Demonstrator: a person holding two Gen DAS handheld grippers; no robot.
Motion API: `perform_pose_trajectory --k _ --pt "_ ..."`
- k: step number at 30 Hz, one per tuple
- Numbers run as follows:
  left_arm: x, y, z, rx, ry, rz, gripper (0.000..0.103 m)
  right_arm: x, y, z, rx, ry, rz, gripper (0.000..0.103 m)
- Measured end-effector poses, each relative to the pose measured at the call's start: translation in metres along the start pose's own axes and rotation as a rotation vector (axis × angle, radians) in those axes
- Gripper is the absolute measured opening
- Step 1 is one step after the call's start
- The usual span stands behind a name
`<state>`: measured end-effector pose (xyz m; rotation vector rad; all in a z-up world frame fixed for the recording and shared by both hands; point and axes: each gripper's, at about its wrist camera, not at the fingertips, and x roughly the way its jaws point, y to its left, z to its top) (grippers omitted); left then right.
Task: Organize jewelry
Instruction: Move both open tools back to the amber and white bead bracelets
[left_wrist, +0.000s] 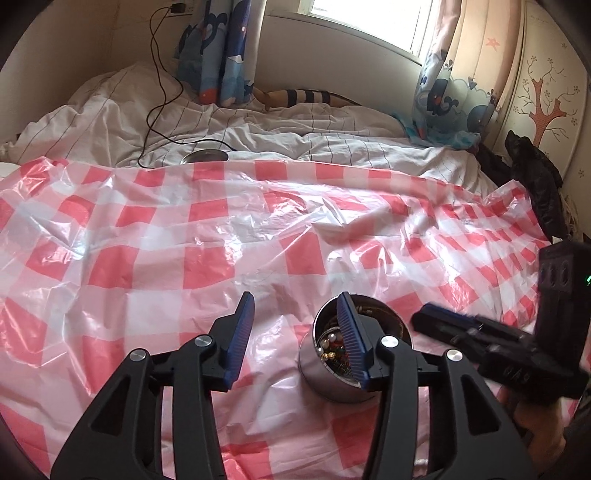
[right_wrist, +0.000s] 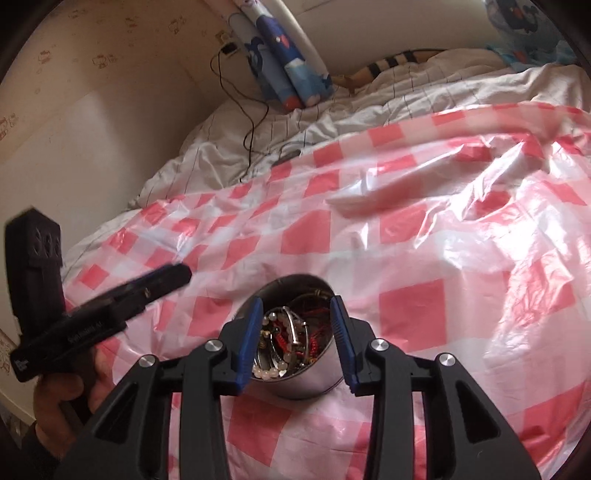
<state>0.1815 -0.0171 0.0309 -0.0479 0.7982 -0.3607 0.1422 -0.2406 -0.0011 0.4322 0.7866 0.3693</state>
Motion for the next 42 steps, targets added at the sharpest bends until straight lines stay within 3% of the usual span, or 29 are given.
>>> perform_pose_trajectory --k 3,5,12,18,29,42 --pt "-0.005 -0.001 -0.012 0.022 0.016 0.018 0.047 -0.021 0.006 -0.001 -0.028 -0.039 -0.017 0.039" --pt "-0.011 -0.004 -0.024 0.043 0.029 0.027 0.050 -0.035 0.011 -0.010 -0.055 -0.041 -0.039 0.044" --pt "-0.041 -0.023 -0.075 0.127 0.068 0.031 0.058 -0.081 0.024 -0.073 -0.163 -0.005 -0.145 0.058" --pt "-0.066 -0.033 -0.107 0.169 0.066 0.056 0.065 -0.111 0.024 -0.109 -0.147 -0.002 -0.164 0.065" --pt "-0.079 -0.033 -0.119 0.278 0.041 0.147 0.071 -0.092 0.038 -0.119 -0.205 0.046 -0.178 0.069" --pt "-0.079 -0.050 -0.119 0.362 0.013 0.179 0.077 -0.082 0.039 -0.123 -0.218 0.077 -0.176 0.073"
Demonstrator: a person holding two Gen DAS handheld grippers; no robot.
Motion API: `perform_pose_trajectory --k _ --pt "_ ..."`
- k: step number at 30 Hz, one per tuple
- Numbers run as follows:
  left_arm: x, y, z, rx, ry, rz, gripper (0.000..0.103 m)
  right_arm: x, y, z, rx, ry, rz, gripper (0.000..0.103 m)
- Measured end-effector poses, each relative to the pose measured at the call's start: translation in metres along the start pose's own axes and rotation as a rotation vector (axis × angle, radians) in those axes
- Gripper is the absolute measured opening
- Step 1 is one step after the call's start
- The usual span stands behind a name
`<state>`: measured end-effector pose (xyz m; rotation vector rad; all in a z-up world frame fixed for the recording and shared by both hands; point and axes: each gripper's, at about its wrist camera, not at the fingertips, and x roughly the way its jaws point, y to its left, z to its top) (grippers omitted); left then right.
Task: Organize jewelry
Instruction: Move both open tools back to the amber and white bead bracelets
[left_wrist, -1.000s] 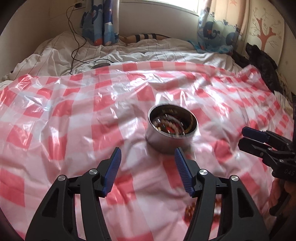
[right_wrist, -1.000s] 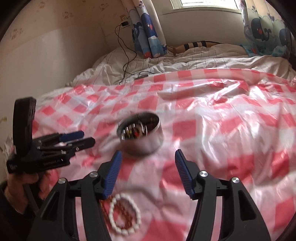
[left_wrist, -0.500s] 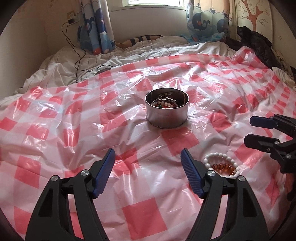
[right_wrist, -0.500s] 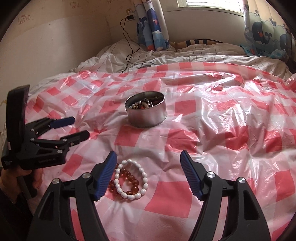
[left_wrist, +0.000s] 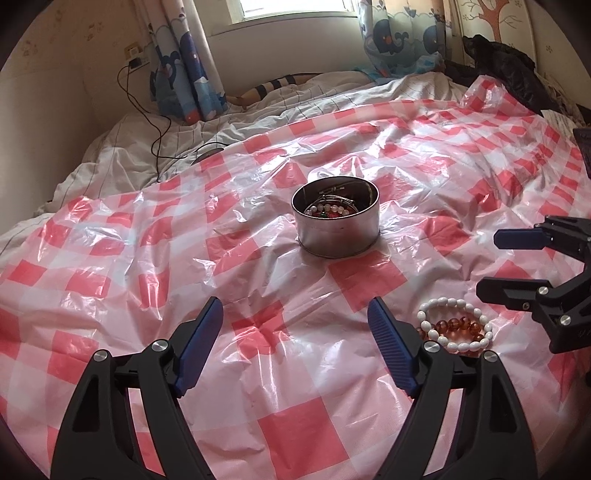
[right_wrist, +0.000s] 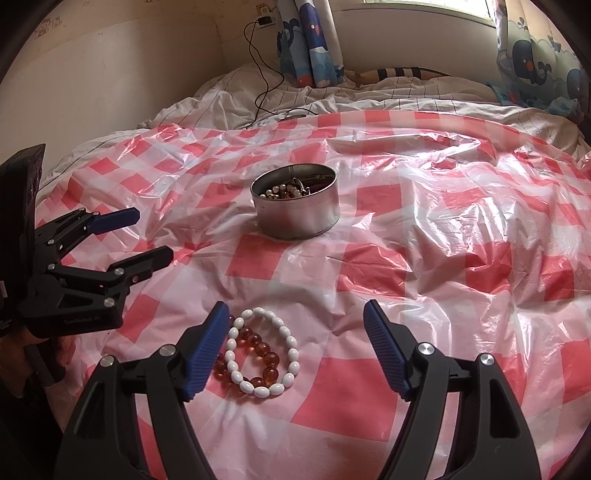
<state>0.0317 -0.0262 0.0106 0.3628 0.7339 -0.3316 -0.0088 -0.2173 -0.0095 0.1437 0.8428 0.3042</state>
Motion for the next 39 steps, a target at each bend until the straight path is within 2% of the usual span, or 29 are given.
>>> perform_pose_trajectory --k 20,39 --pt "0.003 -0.004 0.002 0.012 -0.003 0.000 0.081 0.002 -0.004 -0.003 -0.015 0.024 0.006 0.073" --pt "0.005 -0.005 0.003 0.030 -0.010 0.019 0.084 0.014 0.002 -0.006 -0.069 0.056 -0.040 0.075"
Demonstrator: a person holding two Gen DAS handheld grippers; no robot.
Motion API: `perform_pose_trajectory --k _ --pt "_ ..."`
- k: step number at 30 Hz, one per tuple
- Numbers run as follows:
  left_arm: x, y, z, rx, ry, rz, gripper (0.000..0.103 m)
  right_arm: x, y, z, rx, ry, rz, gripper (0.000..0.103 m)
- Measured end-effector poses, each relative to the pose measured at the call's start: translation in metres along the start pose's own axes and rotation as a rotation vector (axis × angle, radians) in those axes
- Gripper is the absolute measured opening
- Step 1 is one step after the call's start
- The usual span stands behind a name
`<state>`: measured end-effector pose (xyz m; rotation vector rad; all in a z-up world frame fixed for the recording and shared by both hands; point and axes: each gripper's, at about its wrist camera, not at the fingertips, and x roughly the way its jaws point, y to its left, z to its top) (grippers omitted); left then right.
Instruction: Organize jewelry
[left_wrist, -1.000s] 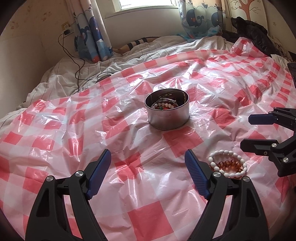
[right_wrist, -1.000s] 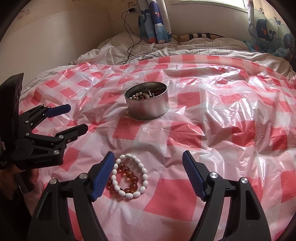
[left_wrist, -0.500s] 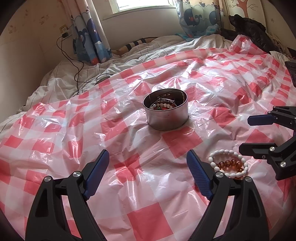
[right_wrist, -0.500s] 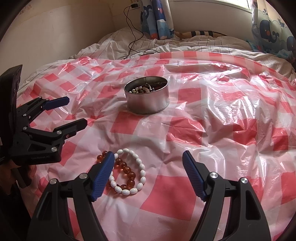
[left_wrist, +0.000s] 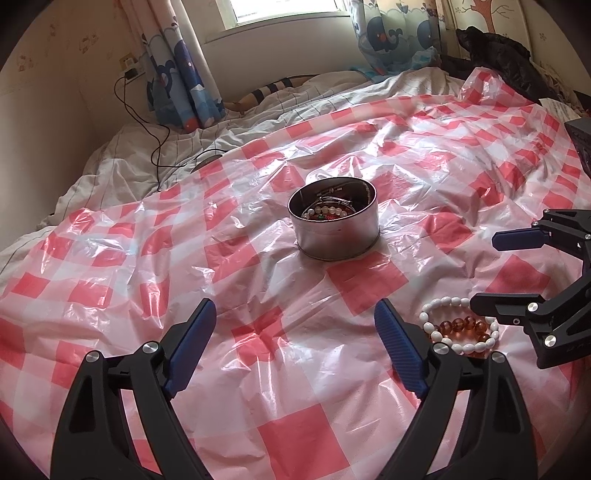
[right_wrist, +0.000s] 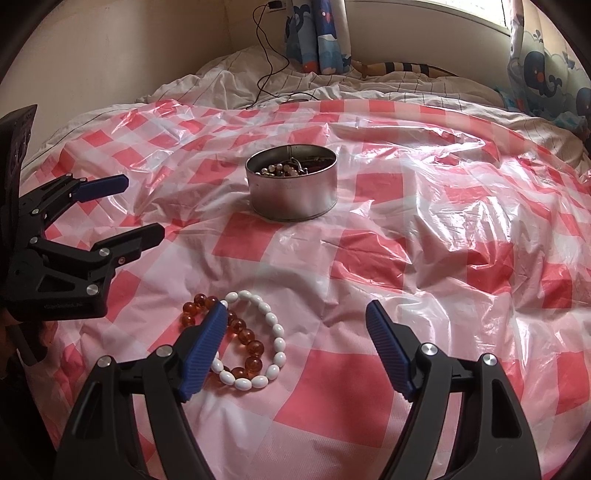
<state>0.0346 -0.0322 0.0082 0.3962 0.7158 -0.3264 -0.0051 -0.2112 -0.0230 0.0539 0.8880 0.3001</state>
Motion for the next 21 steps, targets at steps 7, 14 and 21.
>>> perform_pose_trajectory --k 7,14,21 --pt "0.002 0.014 -0.002 -0.093 0.030 -0.098 0.084 0.008 -0.001 -0.002 -0.062 0.036 -0.173 0.075" --pt "0.008 0.045 -0.010 -0.257 0.062 -0.202 0.084 0.007 -0.001 -0.001 -0.057 0.031 -0.025 0.075" --pt "0.005 0.017 -0.011 -0.138 0.073 -0.262 0.084 0.020 -0.003 -0.004 -0.091 0.069 -0.230 0.075"
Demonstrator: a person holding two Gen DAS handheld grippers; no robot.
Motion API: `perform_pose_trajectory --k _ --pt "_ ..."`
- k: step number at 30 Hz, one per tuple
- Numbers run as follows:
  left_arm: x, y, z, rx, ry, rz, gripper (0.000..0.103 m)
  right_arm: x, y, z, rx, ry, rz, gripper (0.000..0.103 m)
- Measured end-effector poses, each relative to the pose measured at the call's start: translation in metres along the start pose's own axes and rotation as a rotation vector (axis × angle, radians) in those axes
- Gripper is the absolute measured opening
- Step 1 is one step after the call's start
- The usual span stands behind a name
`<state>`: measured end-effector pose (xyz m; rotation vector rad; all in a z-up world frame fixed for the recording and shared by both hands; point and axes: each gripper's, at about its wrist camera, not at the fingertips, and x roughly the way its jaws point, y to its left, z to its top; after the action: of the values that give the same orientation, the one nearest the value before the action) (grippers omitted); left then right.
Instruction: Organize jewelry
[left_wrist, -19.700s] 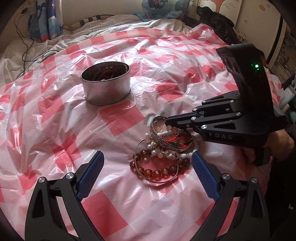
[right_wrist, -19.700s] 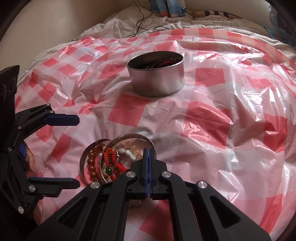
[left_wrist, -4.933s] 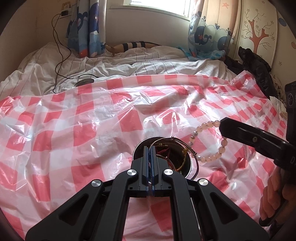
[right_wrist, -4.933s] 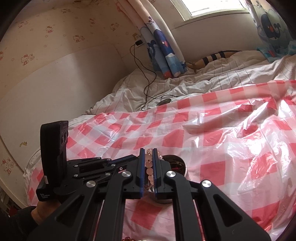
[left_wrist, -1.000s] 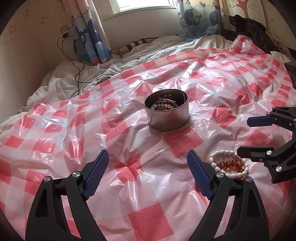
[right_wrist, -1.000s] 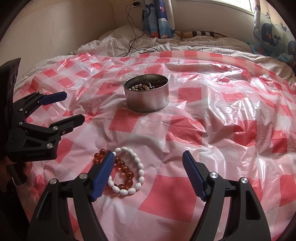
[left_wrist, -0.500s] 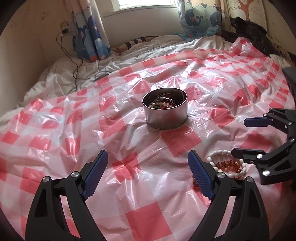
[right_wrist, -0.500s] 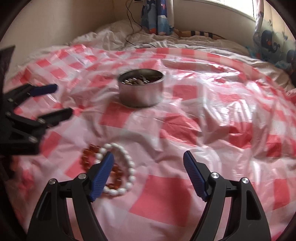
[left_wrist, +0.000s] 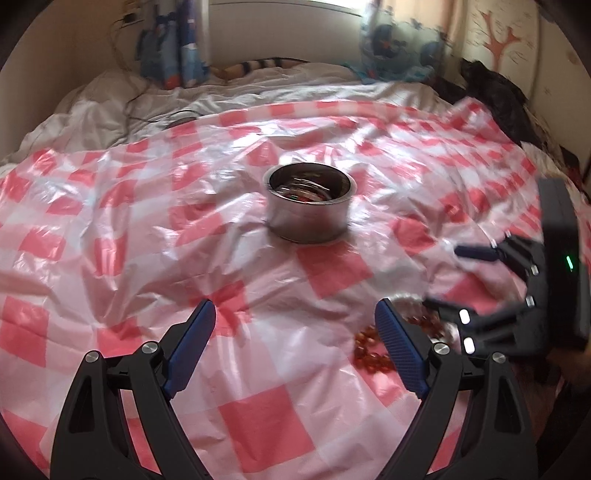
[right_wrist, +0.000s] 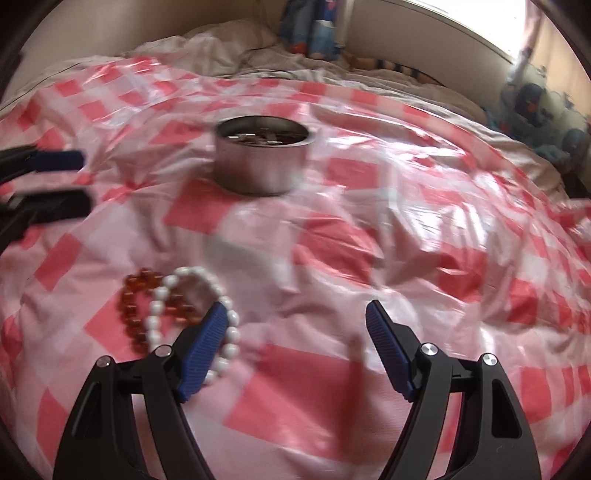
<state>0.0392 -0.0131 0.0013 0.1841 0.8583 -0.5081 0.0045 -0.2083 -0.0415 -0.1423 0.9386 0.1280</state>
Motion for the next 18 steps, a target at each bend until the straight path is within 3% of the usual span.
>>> perform_pose_trajectory --k 3,6,10,14,16,18 --pt "0.004 -0.022 -0.005 0.101 0.026 -0.047 0.084 -0.004 -0.018 0.000 0.072 -0.010 0.053 0.075" --pt "0.013 -0.040 -0.012 0.190 0.062 -0.041 0.084 -0.006 -0.005 0.002 0.009 -0.024 0.066 0.075" --pt "0.023 -0.051 -0.020 0.260 0.094 0.024 0.084 0.005 0.019 -0.001 -0.120 0.009 -0.052 0.074" --pt "0.025 -0.045 -0.018 0.226 0.097 0.041 0.084 0.000 0.001 -0.001 -0.074 -0.001 -0.160 0.074" --pt "0.026 -0.045 -0.016 0.224 0.094 0.047 0.084 -0.006 -0.008 0.001 -0.035 -0.022 -0.087 0.074" --pt "0.029 -0.048 -0.017 0.243 0.092 0.035 0.084 -0.011 -0.007 0.003 -0.010 -0.037 0.077 0.072"
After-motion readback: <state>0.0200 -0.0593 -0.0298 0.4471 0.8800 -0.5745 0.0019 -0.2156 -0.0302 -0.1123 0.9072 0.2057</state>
